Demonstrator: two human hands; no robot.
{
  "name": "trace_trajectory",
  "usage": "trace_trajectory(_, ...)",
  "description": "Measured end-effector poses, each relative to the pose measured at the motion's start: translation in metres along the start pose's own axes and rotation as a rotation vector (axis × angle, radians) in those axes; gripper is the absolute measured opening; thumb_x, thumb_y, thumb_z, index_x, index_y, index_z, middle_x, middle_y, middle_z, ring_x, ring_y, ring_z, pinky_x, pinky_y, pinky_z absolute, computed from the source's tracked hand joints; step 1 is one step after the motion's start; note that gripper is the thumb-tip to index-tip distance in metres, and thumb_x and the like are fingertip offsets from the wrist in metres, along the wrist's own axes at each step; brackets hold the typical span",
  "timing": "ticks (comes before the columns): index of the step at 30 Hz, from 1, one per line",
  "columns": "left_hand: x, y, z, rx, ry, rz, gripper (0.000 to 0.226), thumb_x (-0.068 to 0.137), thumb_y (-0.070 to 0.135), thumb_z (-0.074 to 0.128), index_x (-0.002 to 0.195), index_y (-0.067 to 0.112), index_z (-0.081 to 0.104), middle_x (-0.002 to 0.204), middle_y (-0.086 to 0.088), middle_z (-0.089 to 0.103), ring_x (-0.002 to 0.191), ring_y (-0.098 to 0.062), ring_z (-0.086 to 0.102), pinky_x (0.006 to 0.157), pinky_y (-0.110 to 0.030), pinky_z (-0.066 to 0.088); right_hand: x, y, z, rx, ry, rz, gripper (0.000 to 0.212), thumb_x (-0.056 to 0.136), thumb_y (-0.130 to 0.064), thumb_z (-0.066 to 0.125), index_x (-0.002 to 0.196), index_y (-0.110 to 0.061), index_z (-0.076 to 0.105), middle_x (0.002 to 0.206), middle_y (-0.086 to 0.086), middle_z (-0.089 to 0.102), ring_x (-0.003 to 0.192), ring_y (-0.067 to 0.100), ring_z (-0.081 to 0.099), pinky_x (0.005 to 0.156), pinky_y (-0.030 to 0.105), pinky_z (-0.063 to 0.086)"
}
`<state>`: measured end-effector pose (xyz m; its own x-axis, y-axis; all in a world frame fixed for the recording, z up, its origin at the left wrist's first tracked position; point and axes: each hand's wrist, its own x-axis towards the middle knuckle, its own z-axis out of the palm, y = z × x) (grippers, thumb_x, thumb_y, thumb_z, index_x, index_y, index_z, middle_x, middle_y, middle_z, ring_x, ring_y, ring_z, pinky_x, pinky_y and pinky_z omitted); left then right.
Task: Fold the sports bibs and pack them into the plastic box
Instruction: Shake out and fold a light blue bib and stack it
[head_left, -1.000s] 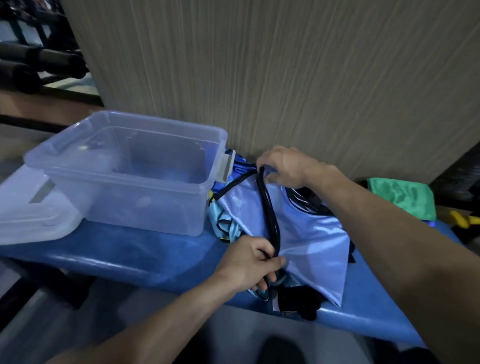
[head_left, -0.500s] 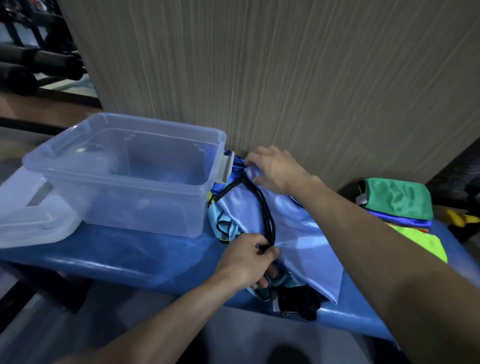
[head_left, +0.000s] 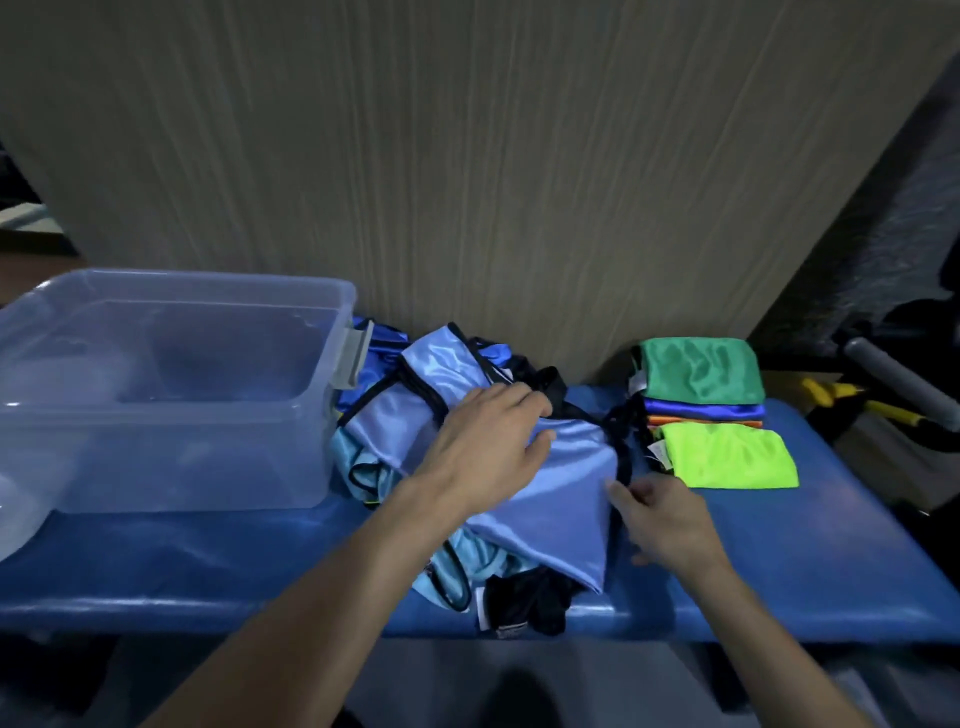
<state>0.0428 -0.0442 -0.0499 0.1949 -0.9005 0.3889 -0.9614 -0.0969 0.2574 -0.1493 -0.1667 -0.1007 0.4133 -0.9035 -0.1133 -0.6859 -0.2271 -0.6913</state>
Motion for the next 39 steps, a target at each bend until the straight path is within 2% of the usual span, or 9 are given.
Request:
trace_trajectory(4, 0.013, -0.035, 0.025, 0.172, -0.144, -0.01, 0.049, 0.102, 0.047, 0.041, 0.134, 0.017, 0.061, 0.145, -0.002, 0.052, 0.139, -0.025, 0.042, 0.12, -0.043, 0.02, -0.006, -0.009, 0.008, 0.192, -0.065, 0.103, 0.052, 0.09, -0.047, 0.071, 0.077, 0.002, 0.059, 0.065, 0.015, 0.069, 0.051, 0.029, 0.069, 0.05, 0.046, 0.061)
trace_trajectory(8, 0.021, -0.056, 0.019, 0.193, 0.095, -0.013, 0.013, 0.092, 0.026, 0.066, 0.101, 0.018, 0.07, 0.105, 0.0, 0.059, 0.101, -0.028, 0.054, 0.094, -0.044, 0.044, -0.006, -0.004, 0.01, 0.204, -0.071, 0.091, 0.057, 0.086, -0.057, 0.072, 0.063, -0.009, 0.051, 0.051, 0.008, 0.065, 0.049, 0.027, 0.068, 0.053, 0.041, 0.06)
trace_trajectory(10, 0.023, -0.058, 0.019, 0.215, 0.018, -0.007, 0.013, 0.093, 0.03, 0.062, 0.093, 0.02, 0.071, 0.096, 0.003, 0.06, 0.094, -0.025, 0.055, 0.088, -0.042, 0.046, -0.003, -0.001, 0.013, 0.118, -0.047, 0.06, 0.06, 0.083, -0.064, 0.07, 0.061, -0.013, 0.05, 0.05, 0.005, 0.064, 0.051, 0.026, 0.067, 0.056, 0.041, 0.059)
trace_trajectory(13, 0.017, -0.063, 0.029, 0.27, -0.161, 0.0, 0.049, 0.093, 0.052, 0.043, 0.122, 0.024, 0.072, 0.128, 0.0, 0.064, 0.119, -0.027, 0.054, 0.103, -0.043, 0.038, 0.001, 0.0, 0.018, 0.096, -0.016, 0.015, 0.056, 0.085, -0.055, 0.073, 0.057, -0.015, 0.045, 0.049, 0.001, 0.054, 0.052, 0.025, 0.058, 0.055, 0.038, 0.048)
trace_trajectory(16, 0.015, -0.058, 0.026, 0.285, -0.293, -0.111, 0.075, 0.09, 0.068, 0.024, 0.154, 0.033, 0.041, 0.164, 0.001, 0.031, 0.142, -0.03, 0.032, 0.113, -0.046, 0.031, 0.004, 0.002, 0.016, 0.194, -0.036, 0.025, 0.047, 0.089, -0.041, 0.072, 0.063, -0.01, 0.048, 0.052, 0.004, 0.051, 0.053, 0.026, 0.053, 0.055, 0.04, 0.047)
trace_trajectory(20, 0.011, -0.039, 0.024, 0.342, -0.446, -0.172, 0.078, 0.092, 0.076, 0.011, 0.16, 0.039, 0.018, 0.169, 0.006, 0.01, 0.143, -0.035, 0.021, 0.116, -0.048, 0.026, 0.005, 0.008, -0.006, 0.461, -0.092, 0.039, 0.04, 0.089, -0.026, 0.073, 0.063, -0.019, 0.044, 0.063, 0.004, 0.053, 0.062, 0.019, 0.051, 0.063, 0.035, 0.039)
trace_trajectory(29, 0.018, -0.003, 0.044, 0.354, -0.2, 0.063, 0.061, 0.095, 0.051, 0.023, 0.131, 0.02, 0.062, 0.137, 0.002, 0.055, 0.122, -0.028, 0.048, 0.097, -0.042, 0.04, -0.003, 0.005, -0.014, 0.626, -0.194, 0.252, 0.025, 0.091, -0.031, 0.074, 0.099, -0.008, 0.067, 0.096, 0.01, 0.076, 0.091, 0.031, 0.074, 0.073, 0.044, 0.058)
trace_trajectory(34, 0.01, -0.009, 0.061, 0.267, -0.505, -0.083, 0.08, 0.095, 0.079, 0.015, 0.162, 0.038, 0.001, 0.169, 0.007, -0.013, 0.155, -0.026, -0.019, 0.123, -0.053, -0.011, -0.006, -0.004, 0.001, 0.755, -0.106, 0.221, 0.014, 0.096, -0.018, 0.067, 0.103, -0.006, 0.071, 0.093, 0.012, 0.078, 0.092, 0.038, 0.074, 0.087, 0.055, 0.059)
trace_trajectory(39, 0.011, -0.012, 0.063, 0.254, -0.512, -0.097, 0.089, 0.085, 0.089, 0.006, 0.159, 0.043, -0.011, 0.166, 0.006, -0.025, 0.151, -0.026, -0.031, 0.121, -0.054, -0.018, -0.011, -0.015, 0.007, 0.883, -0.113, 0.151, 0.018, 0.097, -0.007, 0.06, 0.111, -0.013, 0.07, 0.1, 0.011, 0.078, 0.096, 0.036, 0.074, 0.087, 0.052, 0.06)
